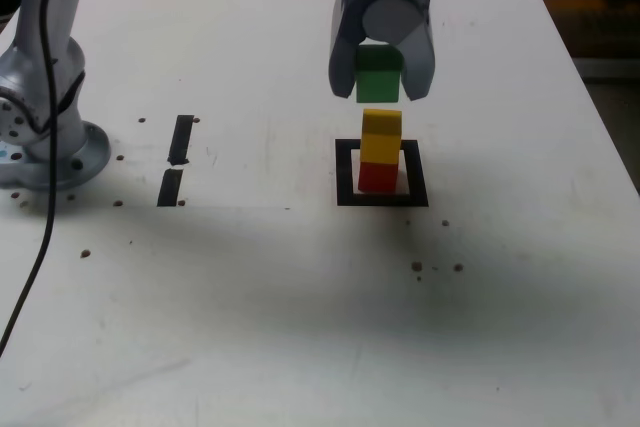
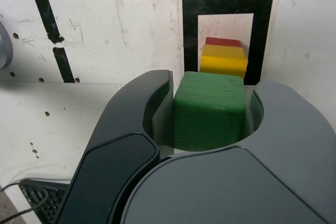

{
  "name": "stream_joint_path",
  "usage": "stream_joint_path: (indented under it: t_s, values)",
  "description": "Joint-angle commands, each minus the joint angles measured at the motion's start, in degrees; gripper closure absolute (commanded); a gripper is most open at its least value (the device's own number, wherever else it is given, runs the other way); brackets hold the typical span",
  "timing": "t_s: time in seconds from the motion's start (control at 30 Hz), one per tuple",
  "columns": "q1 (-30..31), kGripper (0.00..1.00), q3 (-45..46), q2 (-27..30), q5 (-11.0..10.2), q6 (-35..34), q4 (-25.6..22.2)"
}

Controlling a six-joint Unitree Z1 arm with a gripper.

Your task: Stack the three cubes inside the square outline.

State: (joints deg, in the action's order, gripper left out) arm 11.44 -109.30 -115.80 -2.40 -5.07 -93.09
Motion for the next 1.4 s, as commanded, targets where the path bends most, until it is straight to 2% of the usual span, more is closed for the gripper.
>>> stream_joint_path:
  t_s: [0.0, 0.3, 0.7, 1.17, 1.37]
  values:
    - [-0.1, 0.8, 0.27, -0.6, 0.63, 0.06, -0.62]
    - [-0.13, 0.76, 0.46, -1.5, 2.73, 0.34, -0.46]
    - [-0.27, 0.71, -0.53, -4.56, 3.63, 2.06, -0.07]
    - [-0.27, 0.43, -1.05, -4.7, 3.21, 2.47, -0.22]
    - [-0.3, 0.39, -1.05, -4.69, 2.93, 2.61, -0.26]
